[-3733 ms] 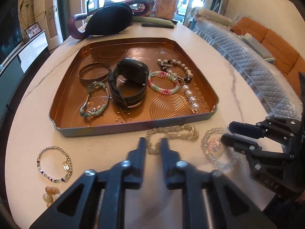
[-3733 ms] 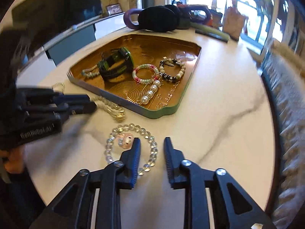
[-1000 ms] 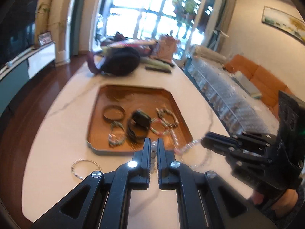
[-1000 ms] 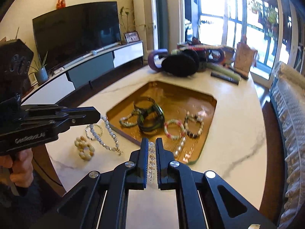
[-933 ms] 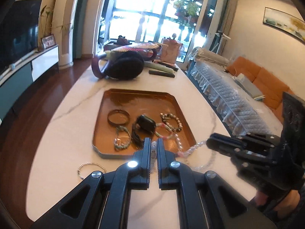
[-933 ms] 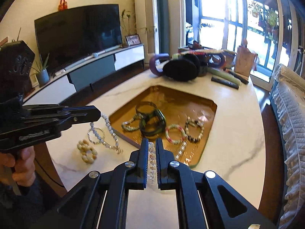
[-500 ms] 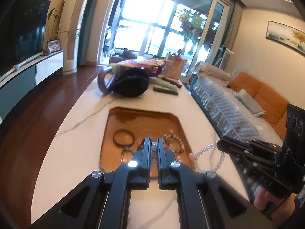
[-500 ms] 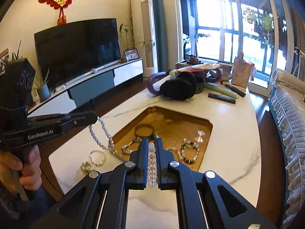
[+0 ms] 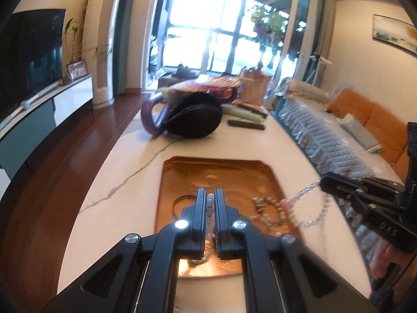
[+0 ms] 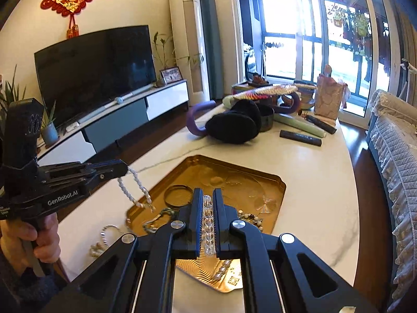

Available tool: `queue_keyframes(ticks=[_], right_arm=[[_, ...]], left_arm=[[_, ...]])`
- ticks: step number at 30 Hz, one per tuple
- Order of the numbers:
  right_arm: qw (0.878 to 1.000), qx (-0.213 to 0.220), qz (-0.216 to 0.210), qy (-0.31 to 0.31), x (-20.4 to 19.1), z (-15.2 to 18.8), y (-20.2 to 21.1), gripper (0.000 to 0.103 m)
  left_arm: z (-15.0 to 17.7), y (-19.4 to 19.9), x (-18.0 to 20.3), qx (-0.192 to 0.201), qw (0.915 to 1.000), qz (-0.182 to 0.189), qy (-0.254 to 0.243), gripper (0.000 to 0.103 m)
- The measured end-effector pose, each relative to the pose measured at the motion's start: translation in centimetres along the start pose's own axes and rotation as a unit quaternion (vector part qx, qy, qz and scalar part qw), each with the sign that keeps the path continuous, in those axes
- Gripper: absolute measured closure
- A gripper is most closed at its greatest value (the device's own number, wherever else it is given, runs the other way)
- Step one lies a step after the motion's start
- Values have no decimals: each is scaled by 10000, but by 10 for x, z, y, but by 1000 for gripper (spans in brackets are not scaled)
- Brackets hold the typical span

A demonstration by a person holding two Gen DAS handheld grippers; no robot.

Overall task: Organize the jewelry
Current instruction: 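Carry the pale bead strand with the left tool while the right tool carries the crystal bracelet over the tray, then open both tools to drop the bead strand and crystal bracelet into the tray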

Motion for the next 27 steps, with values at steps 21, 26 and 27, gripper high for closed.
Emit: queue_keyframes(ticks=[21,26,27], right_arm=[[9917,-1147,580,-89,22,63,-78,96],[9905,-1175,471,-545,33,68,-71,73],[9903,-1178,438,-600,34,68,-69,72]], left_arm=[[60,-65,-57,-1150,9895,-87,865,94],[65,-37,-52,-1020,9906,-245,881,43],[65,-30,-51,-961,9913,-278,858,41]])
Point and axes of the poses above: each gripper's, at about its wrist camera, not at the fingertips, and y roughly against the way its jaws point, x to its right, z to its underside, the point moved 6 cm from there along -y, roughly the way its jaws point, and after that the axes turned 13 degrees about z, right-handed, at the moved point
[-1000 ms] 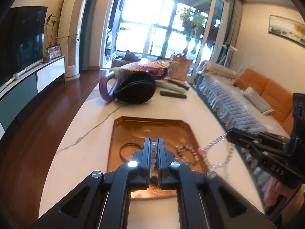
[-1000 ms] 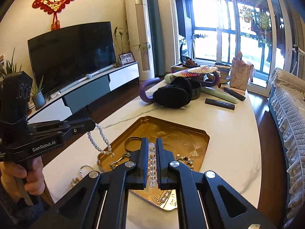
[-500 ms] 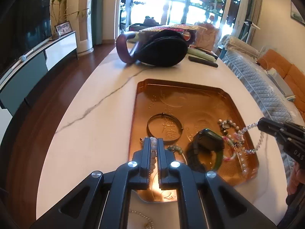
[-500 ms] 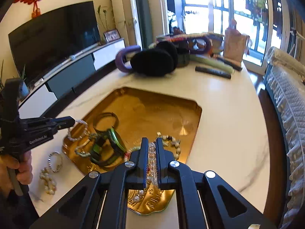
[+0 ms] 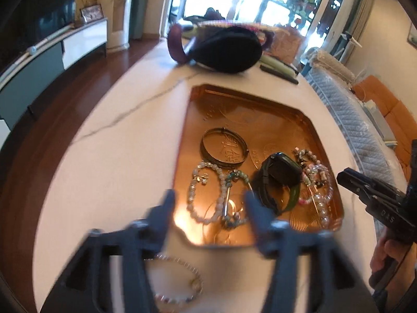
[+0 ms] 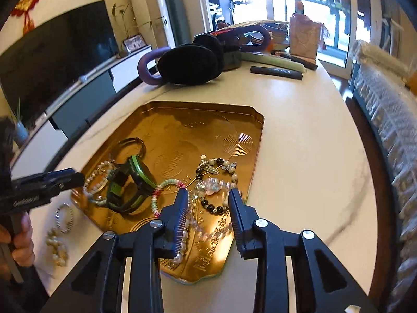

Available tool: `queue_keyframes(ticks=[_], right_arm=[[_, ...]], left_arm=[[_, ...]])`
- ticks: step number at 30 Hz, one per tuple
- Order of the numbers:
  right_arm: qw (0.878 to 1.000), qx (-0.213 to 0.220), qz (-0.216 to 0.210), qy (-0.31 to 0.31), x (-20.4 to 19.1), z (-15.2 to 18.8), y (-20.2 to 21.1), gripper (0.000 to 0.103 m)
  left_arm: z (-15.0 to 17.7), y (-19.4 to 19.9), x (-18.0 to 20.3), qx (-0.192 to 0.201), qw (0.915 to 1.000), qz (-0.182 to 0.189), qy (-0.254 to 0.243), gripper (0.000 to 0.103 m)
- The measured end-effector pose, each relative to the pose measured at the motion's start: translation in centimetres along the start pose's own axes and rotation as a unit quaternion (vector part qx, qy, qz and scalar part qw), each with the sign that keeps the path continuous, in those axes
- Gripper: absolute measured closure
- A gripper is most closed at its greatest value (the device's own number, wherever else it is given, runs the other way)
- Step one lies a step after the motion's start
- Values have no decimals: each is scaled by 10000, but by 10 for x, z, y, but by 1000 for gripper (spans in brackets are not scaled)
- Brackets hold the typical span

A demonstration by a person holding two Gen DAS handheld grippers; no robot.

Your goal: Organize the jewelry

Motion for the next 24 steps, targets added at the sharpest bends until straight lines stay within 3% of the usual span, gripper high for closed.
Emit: queue_keyframes(ticks=[5,15,19,24], right_arm=[[9994,90,-160,-290,0,7,15,67],[9981,97,-391,-462,-38,37,39,67],[9981,23,-550,-292,-73,55,47,67],[9969,-84,-767,-181,-108,75,59,67]], left_arm=[[18,35,-5,166,9989,-425,-108,39],[64,61,-29,-86,9960,-886,-16,41],[89,63,-36,-386,9943,-989,34,67],[107,68,-35,-523,9964,-624,232,91]])
Point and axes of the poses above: each gripper's, at about its wrist camera, not at the fingertips, and y roughly against the way its jaws point, x to its right, z to its underside, the point moved 6 cm from there along -y, roughly the way its jaws point, and after that the axes turned 13 degrees about z, right-handed, at the moved point
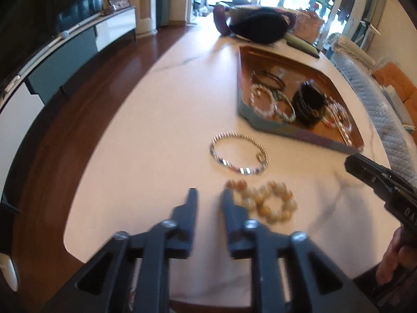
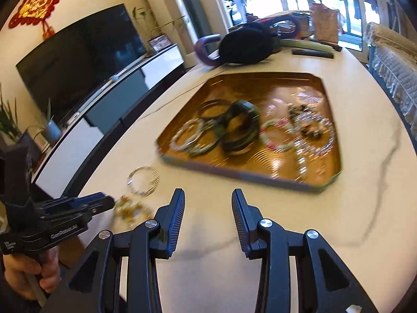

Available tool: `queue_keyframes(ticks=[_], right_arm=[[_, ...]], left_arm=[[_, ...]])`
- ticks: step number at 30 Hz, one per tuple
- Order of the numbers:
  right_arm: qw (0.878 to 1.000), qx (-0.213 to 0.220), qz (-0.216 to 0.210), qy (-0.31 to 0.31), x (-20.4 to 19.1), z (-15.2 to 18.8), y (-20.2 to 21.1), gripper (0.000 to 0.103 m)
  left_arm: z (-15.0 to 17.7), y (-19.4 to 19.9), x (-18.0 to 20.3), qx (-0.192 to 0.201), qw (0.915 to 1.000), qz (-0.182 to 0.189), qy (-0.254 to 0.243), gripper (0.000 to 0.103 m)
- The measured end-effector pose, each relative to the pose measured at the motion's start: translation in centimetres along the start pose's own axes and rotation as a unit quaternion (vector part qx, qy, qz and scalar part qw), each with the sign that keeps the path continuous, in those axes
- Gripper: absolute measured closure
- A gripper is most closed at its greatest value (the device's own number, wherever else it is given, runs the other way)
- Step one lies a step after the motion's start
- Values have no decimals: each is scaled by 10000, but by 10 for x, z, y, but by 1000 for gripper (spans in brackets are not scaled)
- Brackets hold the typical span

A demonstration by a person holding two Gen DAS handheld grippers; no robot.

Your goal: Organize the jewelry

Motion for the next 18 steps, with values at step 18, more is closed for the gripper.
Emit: queue_keyframes(ticks=[18], right_arm=[[9985,-132,397,-354,57,25,11,68]], left_arm=[[-7,-56,131,-149,9915,731,-1066,100]])
Point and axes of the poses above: each gripper's, at about its wrist camera, not at the fingertips, and y roughly against the way its jaws point, x to its right, z to its underside, the point moved 6 cm from there along -y, roughly the way its jaws point, and after that the axes turned 13 degrees about z, right-handed, at the moved point
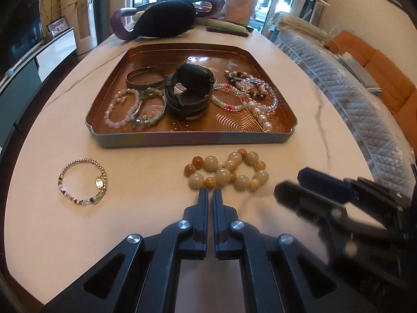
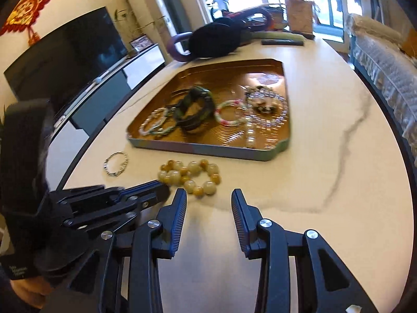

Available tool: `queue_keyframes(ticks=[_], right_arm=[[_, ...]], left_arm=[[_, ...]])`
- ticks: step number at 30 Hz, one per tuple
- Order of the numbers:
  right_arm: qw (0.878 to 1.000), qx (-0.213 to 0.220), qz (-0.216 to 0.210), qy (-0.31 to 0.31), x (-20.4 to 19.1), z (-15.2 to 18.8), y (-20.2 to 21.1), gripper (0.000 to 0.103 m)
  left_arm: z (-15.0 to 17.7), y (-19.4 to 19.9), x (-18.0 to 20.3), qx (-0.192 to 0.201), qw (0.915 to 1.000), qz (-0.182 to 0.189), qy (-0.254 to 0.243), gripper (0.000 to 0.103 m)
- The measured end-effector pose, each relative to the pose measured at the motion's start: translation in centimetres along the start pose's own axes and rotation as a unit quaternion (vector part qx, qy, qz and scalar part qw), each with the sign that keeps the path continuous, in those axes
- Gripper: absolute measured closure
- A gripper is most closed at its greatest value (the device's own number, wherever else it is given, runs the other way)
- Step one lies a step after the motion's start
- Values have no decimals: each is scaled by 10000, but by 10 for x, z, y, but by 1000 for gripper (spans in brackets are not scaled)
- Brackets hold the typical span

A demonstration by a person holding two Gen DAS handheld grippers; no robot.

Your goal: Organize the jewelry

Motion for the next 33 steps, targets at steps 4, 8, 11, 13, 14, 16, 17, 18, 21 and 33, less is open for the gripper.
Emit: queue_keyframes(ticks=[4,8,11,13,14,16,17,18,21,33], right_arm=[[10000,-48,-50,37,-2,-1,-6,68],[9997,-28,-68,231,-13,-1,-13,67],[9993,-55,-98,353,-23,-2,-19,65],[9992,-50,-74,389,-25,-3,-21,64],[9992,-39,-71,395,-26,-5,-22,63],[9992,-29,-55,407,-27,-8,-25,62],[9991,-30,-50,412,-27,-9,-26,62],[9991,-48,-40,430,-27,-10,-28,61],[9995,-58,-45,310,-23,-12,-32,60],[9878,130,573,1445,-41,-13,-40,67]], left_arm=[[7,12,-13,-46,9999,-110,64,93],[11,33,-40,152,9986,-493,150,65],[13,50,-63,319,9960,-816,187,41],[12,55,-77,349,9947,-947,198,40],[10,55,-83,369,9944,-966,232,41],[7,55,-91,403,9949,-862,336,40],[5,53,-93,390,9956,-771,356,40],[2,50,-93,337,9965,-687,327,40],[-8,49,-94,393,9967,-675,207,40],[-13,29,-89,165,9986,-499,41,90]])
Point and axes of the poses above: each gripper's, at about its wrist camera, not at the fingertips, and y roughly against the way its jaws point, x to its right, z to its underside, the point moved 6 cm from there along -y, roughly the way its jaws point, and after that the axes turned 13 degrees about z, right-handed, at the moved point
